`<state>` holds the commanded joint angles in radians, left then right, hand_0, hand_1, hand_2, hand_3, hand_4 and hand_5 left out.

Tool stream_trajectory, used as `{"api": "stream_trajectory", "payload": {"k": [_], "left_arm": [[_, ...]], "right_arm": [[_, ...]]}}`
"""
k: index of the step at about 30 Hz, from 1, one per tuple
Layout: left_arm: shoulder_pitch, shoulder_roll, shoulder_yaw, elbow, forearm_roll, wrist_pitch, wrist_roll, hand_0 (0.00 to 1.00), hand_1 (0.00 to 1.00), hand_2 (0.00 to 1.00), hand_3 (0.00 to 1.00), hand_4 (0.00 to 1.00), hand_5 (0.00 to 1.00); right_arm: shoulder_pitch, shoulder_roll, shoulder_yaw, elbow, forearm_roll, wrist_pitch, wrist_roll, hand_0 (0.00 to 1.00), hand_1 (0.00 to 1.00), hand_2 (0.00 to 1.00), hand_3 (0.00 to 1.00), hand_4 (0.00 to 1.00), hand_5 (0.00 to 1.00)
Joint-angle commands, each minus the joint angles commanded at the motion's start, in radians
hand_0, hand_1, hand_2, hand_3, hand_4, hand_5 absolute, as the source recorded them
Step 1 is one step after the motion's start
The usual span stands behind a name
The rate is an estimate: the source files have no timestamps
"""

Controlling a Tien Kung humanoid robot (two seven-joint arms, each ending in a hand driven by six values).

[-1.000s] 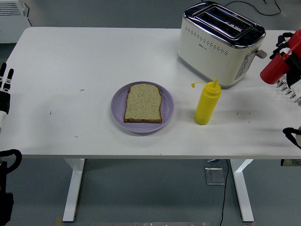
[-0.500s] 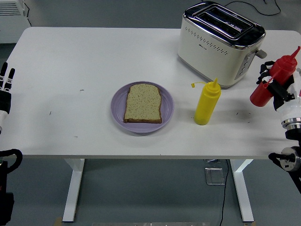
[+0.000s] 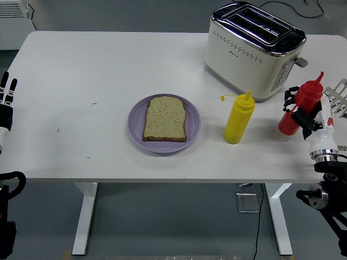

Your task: Pick up the cup,pour liquid into bread,place the cup on the desk

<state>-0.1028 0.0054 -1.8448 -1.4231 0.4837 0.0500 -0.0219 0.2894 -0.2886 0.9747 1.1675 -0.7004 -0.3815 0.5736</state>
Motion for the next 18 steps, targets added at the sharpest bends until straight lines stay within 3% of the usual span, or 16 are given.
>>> {"api": "stream_trajectory", "payload": {"k": [18], "left_arm": [[0.006, 0.000, 0.007, 0.000, 0.000, 0.000, 0.000, 0.796, 0.751, 0.751, 0.712, 0.505, 0.988]], "right_arm": [[0.042, 0.035, -0.058, -0.097, 0.043, -0.014, 0.049, 0.193, 0.245, 0.329, 0.398, 0.450, 0.134]]}}
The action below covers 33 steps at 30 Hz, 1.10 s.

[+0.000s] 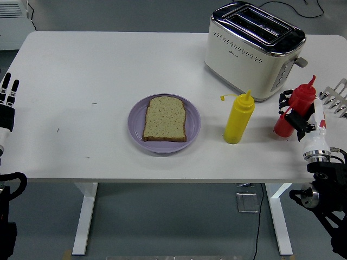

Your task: Pick up the cup,pour liquid into bread,place the cup on the desk

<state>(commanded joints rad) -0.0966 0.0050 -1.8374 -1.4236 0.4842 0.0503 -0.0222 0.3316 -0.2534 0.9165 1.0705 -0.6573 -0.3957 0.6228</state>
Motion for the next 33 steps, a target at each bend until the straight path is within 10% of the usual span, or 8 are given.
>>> {"api": "stream_trajectory", "payload": {"k": [33], "left_arm": [[-0.005, 0.001, -0.008, 0.001, 0.000, 0.000, -0.001, 0.792, 0.747, 0.748, 0.709, 0.504, 0.989]], "right_arm": [[0.015, 0.009, -0.045, -0.046, 0.042, -0.021, 0.023, 0.257, 0.259, 0.345, 0.407, 0.444, 0.160]]}}
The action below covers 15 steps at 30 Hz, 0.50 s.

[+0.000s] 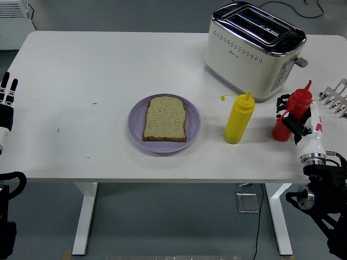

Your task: Pick up the cup,pour liquid into bread,place the cup on the desk

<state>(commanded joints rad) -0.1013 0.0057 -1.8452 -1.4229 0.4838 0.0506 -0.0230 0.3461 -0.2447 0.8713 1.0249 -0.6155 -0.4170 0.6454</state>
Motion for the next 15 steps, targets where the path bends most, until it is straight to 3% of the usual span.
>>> {"api": "stream_trajectory", "payload": {"k": [7, 8, 13, 14, 15], "left_arm": [[0.000, 0.000, 0.000, 0.000, 0.000, 0.000, 0.000, 0.791, 0.747, 0.749, 0.709, 0.504, 0.989], [0.000, 0.000, 0.000, 0.000, 0.000, 0.000, 0.000, 0.791, 0.747, 0.747, 0.707, 0.506, 0.989], [0.000, 0.000, -0.001, -0.001, 0.000, 0.000, 0.000, 0.791, 0.747, 0.747, 0.707, 0.506, 0.989], [0.000, -0.001, -0.002, -0.001, 0.000, 0.000, -0.001, 0.789, 0.747, 0.748, 0.707, 0.507, 0.988], [0.000, -0.001, -0.002, -0.001, 0.000, 0.000, -0.001, 0.789, 0.747, 0.748, 0.707, 0.507, 0.988]], "right_arm": [[-0.005, 0.000, -0.005, 0.001, -0.006, -0.010, 0.000, 0.269, 0.274, 0.358, 0.412, 0.451, 0.153], [-0.007, 0.001, -0.005, 0.000, -0.012, -0.014, 0.000, 0.346, 0.375, 0.430, 0.458, 0.539, 0.137], [-0.015, -0.003, -0.006, -0.001, -0.037, -0.022, 0.000, 0.346, 0.375, 0.430, 0.458, 0.539, 0.137], [-0.017, -0.004, -0.006, -0.001, -0.044, -0.023, 0.000, 0.470, 0.492, 0.502, 0.525, 0.618, 0.132], [-0.019, -0.005, -0.006, 0.000, -0.050, -0.025, 0.000, 0.470, 0.492, 0.502, 0.525, 0.618, 0.132]]}}
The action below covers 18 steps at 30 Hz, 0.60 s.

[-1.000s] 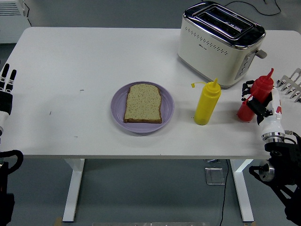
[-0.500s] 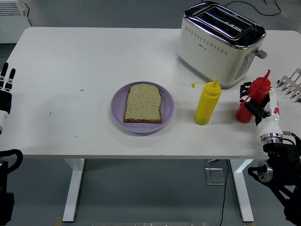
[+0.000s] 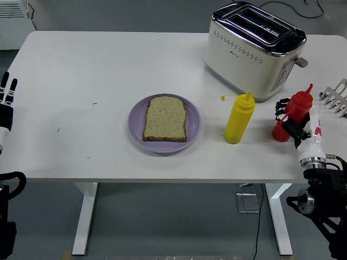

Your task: Pick up the cup,pour liquid into bread,place the cup on the desk

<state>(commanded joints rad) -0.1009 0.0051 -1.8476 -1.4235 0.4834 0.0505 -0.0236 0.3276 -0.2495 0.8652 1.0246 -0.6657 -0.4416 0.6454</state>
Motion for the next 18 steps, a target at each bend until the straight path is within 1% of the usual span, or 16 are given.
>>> {"api": "stream_trajectory", "payload": {"k": [4, 5, 8, 11, 12, 17, 18], "left_arm": [[-0.001, 0.000, -0.001, 0.000, 0.000, 0.000, 0.000, 0.789, 0.747, 0.748, 0.707, 0.507, 0.988], [-0.001, 0.000, -0.001, 0.000, 0.000, 0.000, 0.000, 0.789, 0.745, 0.749, 0.707, 0.508, 0.988], [-0.002, 0.000, -0.001, 0.000, 0.000, -0.001, 0.000, 0.789, 0.745, 0.749, 0.707, 0.508, 0.988], [-0.002, 0.000, -0.001, 0.000, 0.000, -0.001, 0.000, 0.789, 0.745, 0.749, 0.707, 0.508, 0.988], [-0.002, 0.000, -0.001, 0.000, 0.000, 0.000, 0.000, 0.789, 0.745, 0.748, 0.707, 0.508, 0.988], [-0.002, 0.000, -0.002, 0.000, 0.000, 0.000, 0.000, 0.789, 0.745, 0.748, 0.707, 0.508, 0.988], [-0.002, 0.000, -0.002, 0.000, 0.000, 0.000, -0.001, 0.790, 0.745, 0.748, 0.708, 0.509, 0.989]], "right_arm": [[-0.005, -0.001, 0.001, 0.000, -0.034, -0.004, 0.000, 0.470, 0.492, 0.502, 0.525, 0.618, 0.132], [-0.005, -0.001, 0.001, 0.000, -0.036, -0.004, 0.000, 0.757, 0.684, 0.685, 0.687, 0.663, 0.107], [-0.005, -0.002, -0.001, 0.002, -0.079, -0.007, -0.002, 0.757, 0.684, 0.685, 0.687, 0.663, 0.107], [-0.006, -0.002, -0.002, 0.003, -0.092, -0.008, -0.008, 0.757, 0.684, 0.685, 0.687, 0.663, 0.107], [-0.006, -0.003, -0.003, 0.003, -0.096, -0.009, -0.011, 0.891, 0.793, 0.849, 0.845, 0.691, 0.110], [-0.012, -0.004, -0.004, 0.006, -0.095, -0.019, -0.016, 0.891, 0.793, 0.849, 0.845, 0.691, 0.110], [-0.013, -0.004, -0.003, 0.005, -0.094, -0.020, -0.016, 0.933, 0.833, 0.909, 0.945, 0.715, 0.115]]}}
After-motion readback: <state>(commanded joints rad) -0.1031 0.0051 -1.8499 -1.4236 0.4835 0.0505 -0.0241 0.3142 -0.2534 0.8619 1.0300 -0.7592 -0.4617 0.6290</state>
